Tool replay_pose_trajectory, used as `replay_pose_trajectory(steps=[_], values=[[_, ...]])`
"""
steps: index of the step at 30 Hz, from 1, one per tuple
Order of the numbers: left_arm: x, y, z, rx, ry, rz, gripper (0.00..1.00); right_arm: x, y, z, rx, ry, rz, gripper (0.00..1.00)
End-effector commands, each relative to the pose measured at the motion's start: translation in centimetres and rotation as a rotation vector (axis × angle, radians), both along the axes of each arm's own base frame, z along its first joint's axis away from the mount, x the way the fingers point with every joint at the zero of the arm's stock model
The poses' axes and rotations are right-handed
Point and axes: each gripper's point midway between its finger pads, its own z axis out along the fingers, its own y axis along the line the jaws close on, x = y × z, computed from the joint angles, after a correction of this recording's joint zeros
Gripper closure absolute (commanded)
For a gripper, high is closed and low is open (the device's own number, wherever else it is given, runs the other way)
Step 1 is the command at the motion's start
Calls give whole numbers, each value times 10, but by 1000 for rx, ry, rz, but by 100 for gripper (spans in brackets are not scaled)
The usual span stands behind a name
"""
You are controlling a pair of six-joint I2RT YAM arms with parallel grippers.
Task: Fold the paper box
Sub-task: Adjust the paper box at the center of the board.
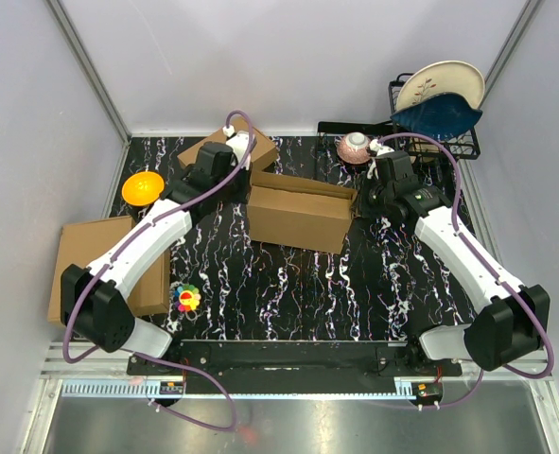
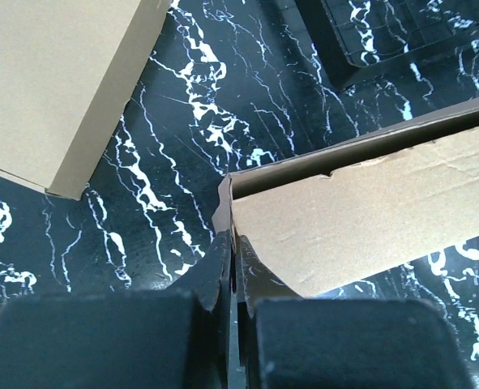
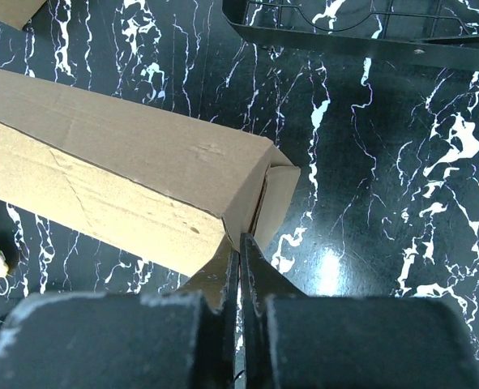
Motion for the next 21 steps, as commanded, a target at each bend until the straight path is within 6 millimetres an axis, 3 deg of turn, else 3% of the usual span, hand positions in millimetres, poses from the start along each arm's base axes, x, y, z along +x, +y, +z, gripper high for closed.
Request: replay_pose_trajectory(steps=[1, 21], values=[[-7, -31, 38, -175, -12, -73, 100, -18, 4, -19, -38, 98, 39, 100], [-6, -23, 37, -412, 95, -5, 100, -18, 5, -22, -67, 103, 44, 100]])
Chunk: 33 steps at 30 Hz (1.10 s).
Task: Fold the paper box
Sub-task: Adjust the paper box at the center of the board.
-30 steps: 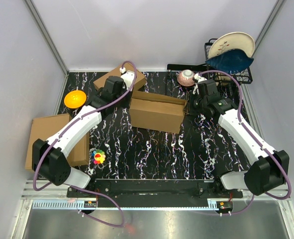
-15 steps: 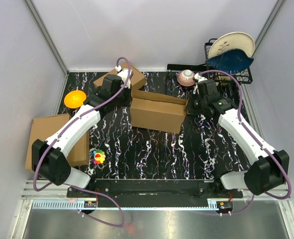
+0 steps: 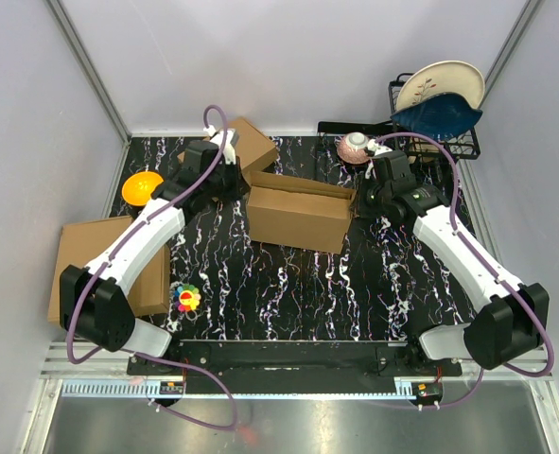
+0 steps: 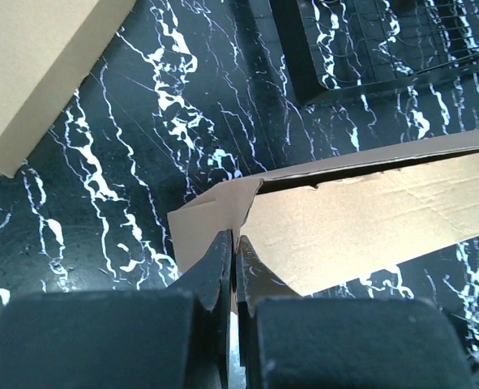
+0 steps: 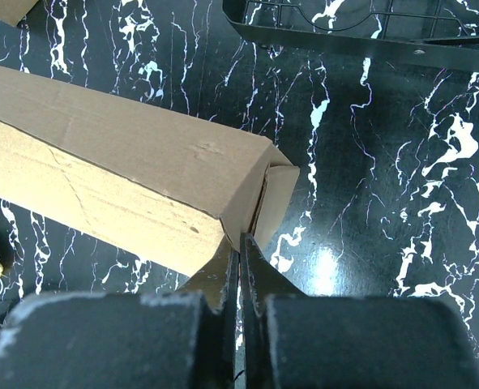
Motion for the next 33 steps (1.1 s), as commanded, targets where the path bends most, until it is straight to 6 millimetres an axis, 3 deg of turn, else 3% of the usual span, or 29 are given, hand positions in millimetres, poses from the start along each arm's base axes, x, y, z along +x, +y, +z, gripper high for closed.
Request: replay_pose_trajectory(steps=[1, 8, 17, 27, 33], values=[[-8, -22, 39, -204, -27, -79, 100, -18, 4, -23, -51, 106, 44, 100], [-7, -21, 48, -282, -3, -92, 100, -18, 5, -25, -62, 109, 46, 100], [-13, -22, 24, -297, 37, -90, 100, -18, 6, -26, -66, 114, 47, 100], [-7, 14, 0, -105, -63, 12, 100, -17, 9, -23, -63, 110, 58, 100], [-8, 15, -5, -80, -77, 31, 100, -17, 12, -23, -58, 112, 59, 100]])
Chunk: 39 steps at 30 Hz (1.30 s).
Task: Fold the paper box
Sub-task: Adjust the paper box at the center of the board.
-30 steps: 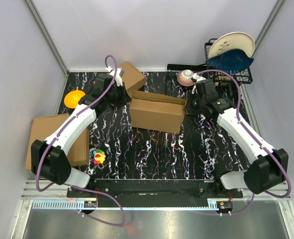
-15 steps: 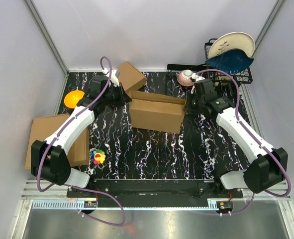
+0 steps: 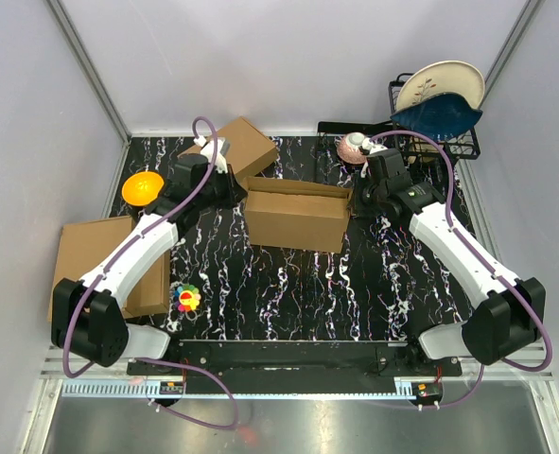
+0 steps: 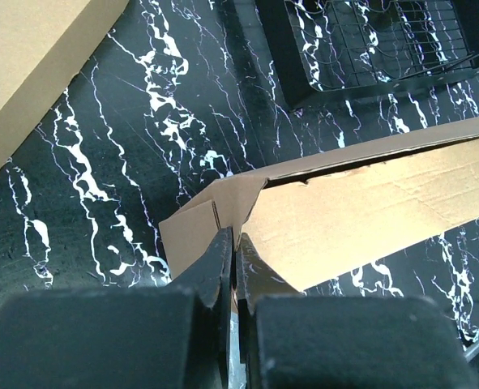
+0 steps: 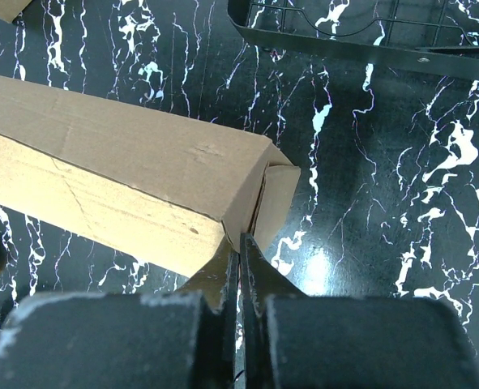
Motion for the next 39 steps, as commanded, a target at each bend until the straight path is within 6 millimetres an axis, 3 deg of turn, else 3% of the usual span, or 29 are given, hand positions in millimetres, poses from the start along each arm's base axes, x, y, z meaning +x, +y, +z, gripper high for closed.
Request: replay_pose_trajectory(steps=[1, 11, 17, 22, 27, 30, 32, 34, 39], values=[[0, 3, 4, 25, -53, 25, 100, -20, 5, -23, -35, 114, 44, 100], [-10, -12, -6, 51, -87, 30, 100, -21, 6, -24, -38, 118, 45, 100], [-17, -12, -16, 118, -130, 65, 100, -21, 7, -27, -39, 119, 48, 100], [-24, -8, -32, 236, -154, 83, 100, -25, 5, -31, -38, 123, 42, 100], [-38, -13, -62, 358, -115, 91, 100, -25, 4, -34, -31, 120, 25, 100], [-43, -13, -77, 378, -87, 111, 100, -25, 2, -30, -31, 110, 9, 92], [-45, -12, -83, 392, -77, 117, 100, -24, 1, -24, -27, 93, 0, 79], [-45, -10, -85, 410, -78, 132, 100, -23, -4, -19, -37, 73, -25, 66], [-45, -5, -86, 460, -87, 151, 100, -21, -9, -1, -32, 22, -51, 52]])
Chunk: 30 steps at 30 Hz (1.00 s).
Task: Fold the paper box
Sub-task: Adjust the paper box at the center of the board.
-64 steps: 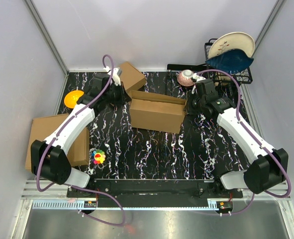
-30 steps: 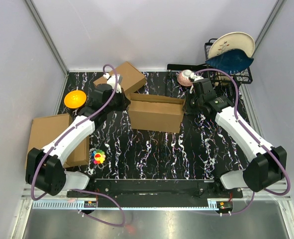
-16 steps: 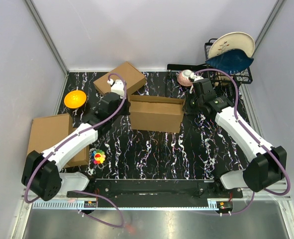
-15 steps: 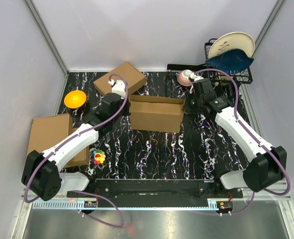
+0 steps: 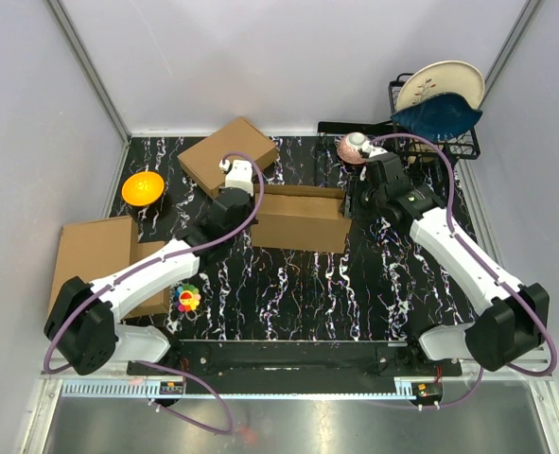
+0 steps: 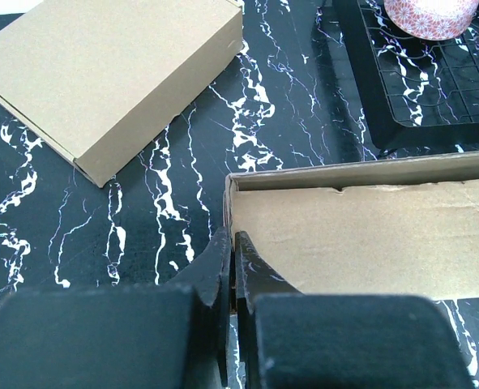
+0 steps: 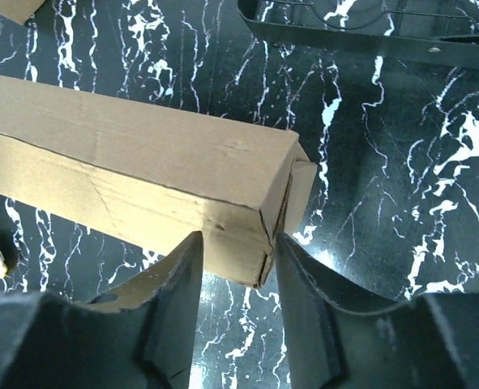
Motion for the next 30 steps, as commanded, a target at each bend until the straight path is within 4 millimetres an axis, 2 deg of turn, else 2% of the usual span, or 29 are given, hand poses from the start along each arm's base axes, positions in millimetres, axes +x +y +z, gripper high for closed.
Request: replay_pose_trajectory(steps=[1, 13, 18, 25, 30], values=[[-32, 7, -70, 153, 209, -40, 100, -15, -17, -3, -56, 31, -47, 51], [-35, 12, -74, 213, 213, -17, 100, -6, -30, 28, -52, -85, -129, 48], [-35, 11, -74, 220, 212, -16, 100, 3, -27, 39, -47, -117, -127, 49], [-36, 11, -75, 223, 213, -18, 100, 19, -22, 46, -54, -144, -124, 56], [-36, 12, -76, 231, 214, -17, 100, 26, -19, 46, -61, -145, -121, 71]])
